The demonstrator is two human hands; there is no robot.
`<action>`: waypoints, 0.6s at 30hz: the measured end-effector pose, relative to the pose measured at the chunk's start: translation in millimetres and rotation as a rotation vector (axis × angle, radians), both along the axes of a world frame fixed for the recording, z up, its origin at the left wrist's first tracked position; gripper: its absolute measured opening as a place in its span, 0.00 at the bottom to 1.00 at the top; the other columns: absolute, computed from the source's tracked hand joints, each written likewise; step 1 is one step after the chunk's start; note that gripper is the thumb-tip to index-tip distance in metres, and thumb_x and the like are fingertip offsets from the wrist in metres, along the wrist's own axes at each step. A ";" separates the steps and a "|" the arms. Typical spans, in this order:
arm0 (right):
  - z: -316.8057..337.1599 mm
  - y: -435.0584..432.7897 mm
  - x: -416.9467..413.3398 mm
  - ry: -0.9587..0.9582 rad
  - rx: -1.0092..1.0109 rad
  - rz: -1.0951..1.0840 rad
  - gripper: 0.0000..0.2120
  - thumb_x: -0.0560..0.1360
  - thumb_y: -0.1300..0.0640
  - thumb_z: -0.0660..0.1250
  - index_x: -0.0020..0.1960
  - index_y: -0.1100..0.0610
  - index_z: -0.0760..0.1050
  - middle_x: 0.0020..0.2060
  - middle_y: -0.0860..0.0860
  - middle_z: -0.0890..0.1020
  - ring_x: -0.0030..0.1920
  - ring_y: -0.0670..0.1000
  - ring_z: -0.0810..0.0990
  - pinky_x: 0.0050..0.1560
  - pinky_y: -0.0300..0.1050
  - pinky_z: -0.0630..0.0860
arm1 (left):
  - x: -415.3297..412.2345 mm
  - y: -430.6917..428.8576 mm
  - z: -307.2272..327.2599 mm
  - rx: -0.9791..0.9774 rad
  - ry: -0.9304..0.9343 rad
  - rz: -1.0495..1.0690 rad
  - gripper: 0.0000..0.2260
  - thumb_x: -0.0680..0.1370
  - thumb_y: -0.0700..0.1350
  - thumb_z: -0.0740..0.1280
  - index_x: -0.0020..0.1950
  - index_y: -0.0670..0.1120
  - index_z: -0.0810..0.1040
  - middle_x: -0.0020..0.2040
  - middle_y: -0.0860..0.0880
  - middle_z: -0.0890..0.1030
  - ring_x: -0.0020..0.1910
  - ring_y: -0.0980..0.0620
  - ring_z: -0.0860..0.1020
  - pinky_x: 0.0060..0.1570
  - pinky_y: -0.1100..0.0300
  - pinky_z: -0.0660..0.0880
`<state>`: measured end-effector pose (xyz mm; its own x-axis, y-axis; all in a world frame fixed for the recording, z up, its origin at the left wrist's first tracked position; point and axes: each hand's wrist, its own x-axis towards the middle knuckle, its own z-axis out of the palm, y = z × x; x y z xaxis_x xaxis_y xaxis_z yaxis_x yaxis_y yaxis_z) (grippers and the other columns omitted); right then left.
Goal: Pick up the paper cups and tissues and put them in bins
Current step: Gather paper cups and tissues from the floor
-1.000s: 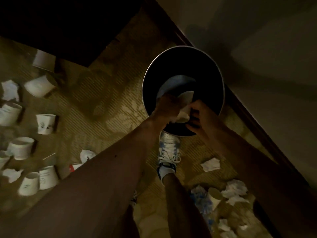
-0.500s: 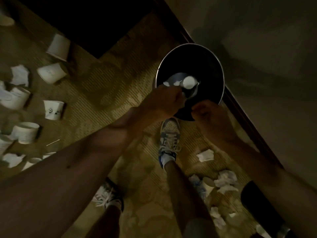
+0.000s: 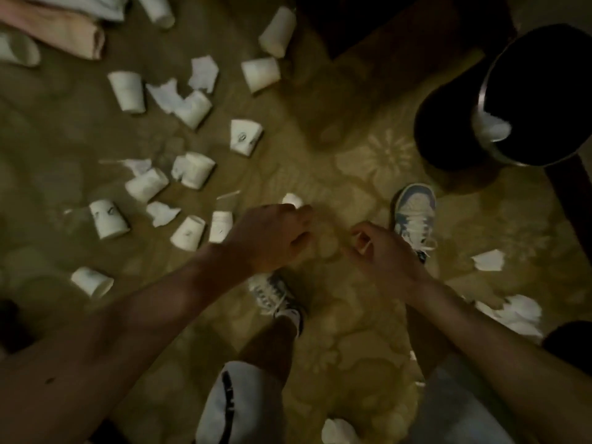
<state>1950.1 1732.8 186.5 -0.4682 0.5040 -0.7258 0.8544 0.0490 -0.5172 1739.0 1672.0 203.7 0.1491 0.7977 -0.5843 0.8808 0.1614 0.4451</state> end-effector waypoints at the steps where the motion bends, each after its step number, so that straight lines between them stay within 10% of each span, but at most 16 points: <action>1: -9.7 -9.0 -8.4 -0.030 -0.044 0.006 0.21 0.77 0.42 0.65 0.64 0.52 0.73 0.52 0.48 0.79 0.51 0.47 0.77 0.50 0.43 0.73 | -7.6 -19.9 -16.3 -0.057 -0.010 0.065 0.15 0.81 0.52 0.61 0.66 0.48 0.71 0.56 0.45 0.80 0.53 0.44 0.80 0.47 0.52 0.75; 10: -119.2 -54.7 -60.3 -0.096 -0.246 -0.112 0.10 0.75 0.46 0.69 0.49 0.51 0.75 0.41 0.48 0.79 0.40 0.48 0.79 0.35 0.40 0.71 | -21.5 -132.4 -171.6 -0.198 -0.164 0.561 0.14 0.81 0.45 0.62 0.66 0.43 0.72 0.61 0.45 0.77 0.49 0.51 0.77 0.42 0.60 0.72; 15: -213.5 -70.6 -85.4 -0.170 -0.256 -0.093 0.16 0.75 0.46 0.70 0.57 0.55 0.77 0.51 0.55 0.82 0.53 0.56 0.81 0.57 0.58 0.78 | -17.7 -155.5 -263.5 -0.260 -0.207 0.820 0.17 0.81 0.47 0.63 0.68 0.44 0.71 0.61 0.44 0.78 0.55 0.47 0.78 0.52 0.51 0.77; 18: -252.7 -77.0 -97.8 -0.226 -0.230 -0.101 0.24 0.72 0.44 0.72 0.62 0.56 0.75 0.54 0.55 0.82 0.53 0.56 0.81 0.58 0.59 0.78 | -18.0 -159.4 -294.4 -0.261 -0.353 1.041 0.19 0.80 0.49 0.65 0.70 0.47 0.69 0.60 0.47 0.77 0.53 0.50 0.78 0.42 0.59 0.76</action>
